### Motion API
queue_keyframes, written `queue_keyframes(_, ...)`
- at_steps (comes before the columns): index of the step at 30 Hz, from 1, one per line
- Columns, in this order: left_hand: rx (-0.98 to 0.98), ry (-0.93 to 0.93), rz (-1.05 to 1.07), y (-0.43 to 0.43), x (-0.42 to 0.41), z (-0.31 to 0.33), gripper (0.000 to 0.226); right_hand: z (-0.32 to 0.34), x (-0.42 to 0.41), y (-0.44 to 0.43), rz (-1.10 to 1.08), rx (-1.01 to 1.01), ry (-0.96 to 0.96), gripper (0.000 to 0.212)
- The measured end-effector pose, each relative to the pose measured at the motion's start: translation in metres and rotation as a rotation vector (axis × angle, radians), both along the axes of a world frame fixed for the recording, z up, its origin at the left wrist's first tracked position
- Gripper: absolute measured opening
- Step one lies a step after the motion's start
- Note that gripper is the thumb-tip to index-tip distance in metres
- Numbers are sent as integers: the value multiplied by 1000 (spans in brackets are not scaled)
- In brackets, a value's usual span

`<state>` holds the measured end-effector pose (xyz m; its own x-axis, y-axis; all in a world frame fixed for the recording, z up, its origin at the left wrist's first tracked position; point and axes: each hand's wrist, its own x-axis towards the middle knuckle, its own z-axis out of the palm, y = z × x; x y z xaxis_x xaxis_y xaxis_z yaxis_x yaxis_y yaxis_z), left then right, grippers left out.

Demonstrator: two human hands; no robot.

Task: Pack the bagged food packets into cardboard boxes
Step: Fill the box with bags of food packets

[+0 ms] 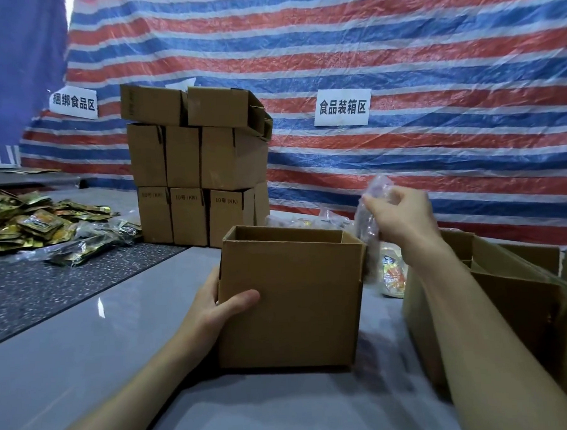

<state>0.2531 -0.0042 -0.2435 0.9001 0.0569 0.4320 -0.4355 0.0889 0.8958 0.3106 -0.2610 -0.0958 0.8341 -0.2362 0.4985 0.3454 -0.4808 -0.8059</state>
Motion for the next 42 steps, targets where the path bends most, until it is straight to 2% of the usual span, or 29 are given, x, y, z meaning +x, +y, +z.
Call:
queue_keyframes(2, 13, 6, -20, 0, -2, 1, 61, 9, -7, 2, -34, 97, -68, 25)
queue_keyframes(6, 19, 29, -37, -2, -4, 1, 86, 29, -23, -1, -25, 268, -234, 35)
queue_keyframes(9, 6, 31, -66, -3, -5, 1, 84, 39, -38, -1, 34, 388, -335, 35)
queue_keyframes(11, 15, 42, -69, -4, -5, 0, 91, 45, -48, 2, 120, 482, -353, 34)
queue_keyframes(15, 29, 52, -71, -6, -5, 0, 99, 53, -65, 16, 351, 719, -289, 31)
queue_keyframes(20, 50, 47, -70, -10, -8, 0, 98, 49, -71, 35, 577, 900, -93, 22)
queue_keyframes(22, 59, 44, -72, -11, -10, 1, 96, 45, -69, 40, 617, 863, -6, 19)
queue_keyframes(24, 64, 39, -73, -12, -12, 2, 96, 41, -64, 42, 576, 736, 47, 19)
queue_keyframes(26, 64, 43, -72, -13, -13, 3, 96, 36, -56, 38, 463, 502, 58, 25)
queue_keyframes(29, 82, 41, -85, -14, -14, 2, 88, 27, -43, 27, 146, 19, 13, 42)
queue_keyframes(31, 84, 39, -86, -15, -15, 2, 85, 25, -38, 18, -47, -156, -59, 51)
queue_keyframes(35, 82, 29, -77, -17, -16, 4, 86, 26, -32, 4, -171, -195, -171, 53)
queue_keyframes(40, 70, 38, -105, -19, -20, 6, 89, 27, -26, -6, -99, 1, -260, 57)
queue_keyframes(42, 77, 47, -104, -20, -22, 7, 97, 28, -27, -3, -127, 48, -331, 52)
